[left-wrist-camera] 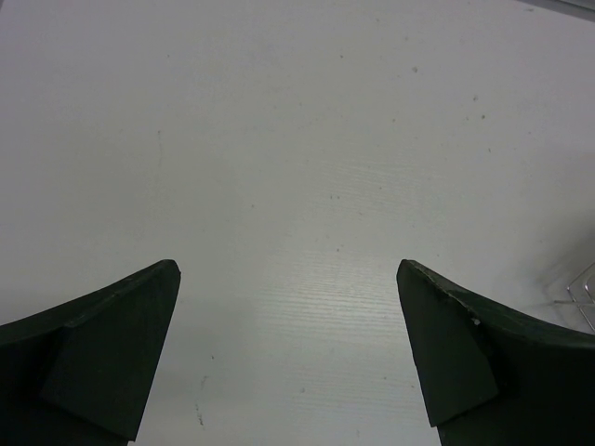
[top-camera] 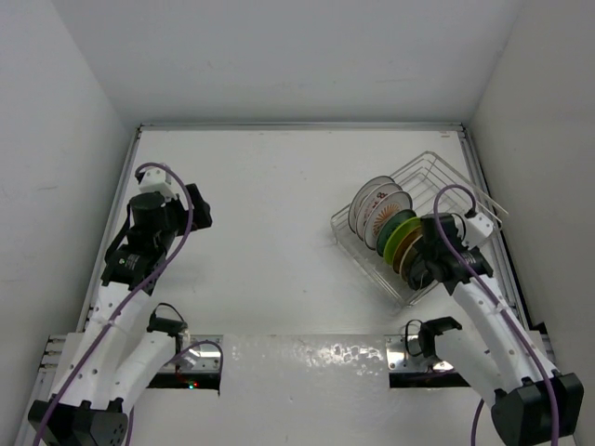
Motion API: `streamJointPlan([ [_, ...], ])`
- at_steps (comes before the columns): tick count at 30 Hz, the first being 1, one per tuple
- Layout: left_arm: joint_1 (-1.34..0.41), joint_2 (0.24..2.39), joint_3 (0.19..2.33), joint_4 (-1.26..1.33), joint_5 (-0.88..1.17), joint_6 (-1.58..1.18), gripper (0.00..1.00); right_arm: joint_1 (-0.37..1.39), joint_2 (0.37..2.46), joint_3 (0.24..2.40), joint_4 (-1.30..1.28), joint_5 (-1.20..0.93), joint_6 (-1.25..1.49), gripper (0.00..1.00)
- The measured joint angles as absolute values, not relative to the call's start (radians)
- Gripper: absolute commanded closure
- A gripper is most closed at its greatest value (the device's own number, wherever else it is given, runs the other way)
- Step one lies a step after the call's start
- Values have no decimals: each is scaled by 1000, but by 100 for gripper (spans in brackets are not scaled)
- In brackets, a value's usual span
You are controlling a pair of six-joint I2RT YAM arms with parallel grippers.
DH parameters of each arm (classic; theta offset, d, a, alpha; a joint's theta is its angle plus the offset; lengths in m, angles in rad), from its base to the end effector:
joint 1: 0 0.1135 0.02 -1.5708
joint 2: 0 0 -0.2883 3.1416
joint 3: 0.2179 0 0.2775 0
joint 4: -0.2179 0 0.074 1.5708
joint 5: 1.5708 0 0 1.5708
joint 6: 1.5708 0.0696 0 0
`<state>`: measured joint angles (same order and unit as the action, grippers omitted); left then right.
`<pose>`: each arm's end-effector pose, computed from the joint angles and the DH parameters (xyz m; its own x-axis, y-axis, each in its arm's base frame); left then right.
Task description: Unload the plates from the dish rack
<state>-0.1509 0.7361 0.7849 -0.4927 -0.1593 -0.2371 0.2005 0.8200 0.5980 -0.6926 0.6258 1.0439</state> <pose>0.2023 -0.0196 0.3189 -0.4143 -0.1716 -0.8938 -0.0931 0.9849 -0.1459 0.1849 -0.0040 0.2198 -0.2272 0.6687 -0.7079 0.7661 0.5716 0.2940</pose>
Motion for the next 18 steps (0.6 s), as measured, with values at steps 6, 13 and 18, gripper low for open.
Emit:
streamJointPlan([
  [6, -151, 741, 785, -490, -152, -237, 0, 221, 816, 589, -659, 637, 1064, 80],
  [13, -151, 742, 785, -490, -147, -237, 0, 235, 818, 588, -657, 652, 1105, 96],
  [18, -151, 744, 785, -490, -145, -237, 0, 252, 820, 612, -682, 651, 1128, 100],
])
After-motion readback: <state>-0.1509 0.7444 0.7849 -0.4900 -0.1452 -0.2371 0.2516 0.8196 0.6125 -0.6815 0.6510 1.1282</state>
